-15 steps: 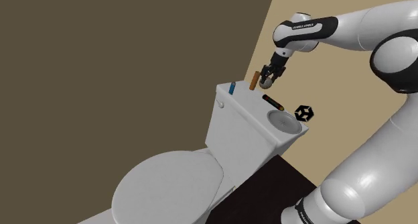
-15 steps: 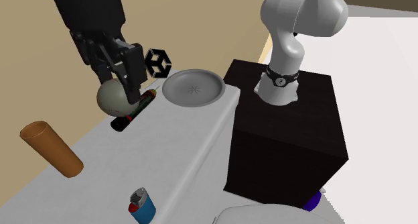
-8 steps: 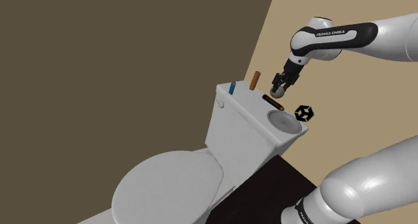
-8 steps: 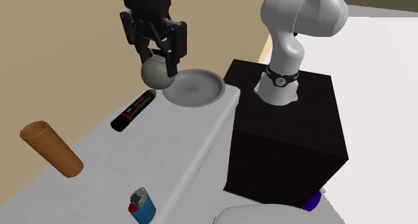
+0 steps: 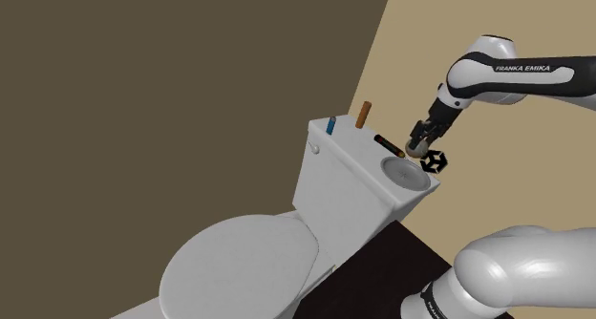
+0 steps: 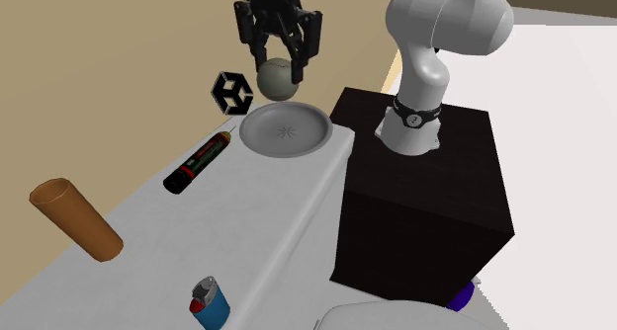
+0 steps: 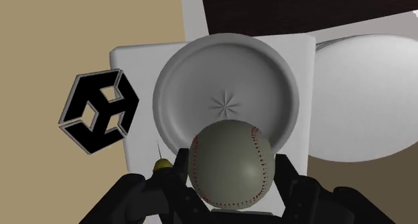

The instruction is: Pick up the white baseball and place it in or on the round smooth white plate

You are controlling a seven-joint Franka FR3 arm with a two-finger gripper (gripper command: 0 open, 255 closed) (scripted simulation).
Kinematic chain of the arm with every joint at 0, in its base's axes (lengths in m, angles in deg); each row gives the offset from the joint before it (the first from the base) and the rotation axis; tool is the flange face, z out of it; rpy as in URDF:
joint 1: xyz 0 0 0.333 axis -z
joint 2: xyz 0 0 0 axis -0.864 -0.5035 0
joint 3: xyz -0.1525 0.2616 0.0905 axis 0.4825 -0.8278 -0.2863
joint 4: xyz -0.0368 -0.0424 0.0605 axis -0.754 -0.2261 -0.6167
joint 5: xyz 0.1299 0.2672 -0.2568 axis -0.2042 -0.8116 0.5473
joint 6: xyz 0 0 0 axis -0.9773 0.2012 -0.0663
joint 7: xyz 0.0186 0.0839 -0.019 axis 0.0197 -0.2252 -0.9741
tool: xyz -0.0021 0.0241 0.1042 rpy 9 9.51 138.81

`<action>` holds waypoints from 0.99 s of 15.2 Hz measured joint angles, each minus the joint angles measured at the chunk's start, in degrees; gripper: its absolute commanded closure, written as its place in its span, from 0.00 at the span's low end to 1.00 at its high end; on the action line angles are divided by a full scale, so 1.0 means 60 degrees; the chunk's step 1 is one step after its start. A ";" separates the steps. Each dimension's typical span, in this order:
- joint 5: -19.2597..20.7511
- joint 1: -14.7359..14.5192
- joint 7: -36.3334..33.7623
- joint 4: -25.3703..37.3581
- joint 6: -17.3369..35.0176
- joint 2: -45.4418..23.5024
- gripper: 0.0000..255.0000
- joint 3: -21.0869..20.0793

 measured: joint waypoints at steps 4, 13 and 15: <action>0.0084 0.0062 0.0001 -0.0520 0.0415 0.0098 1.00 0.0045; 0.0158 0.0073 0.0064 -0.1363 0.1683 -0.0332 1.00 0.0255; 0.0159 0.0065 0.0082 -0.1459 0.1889 -0.0443 1.00 0.0294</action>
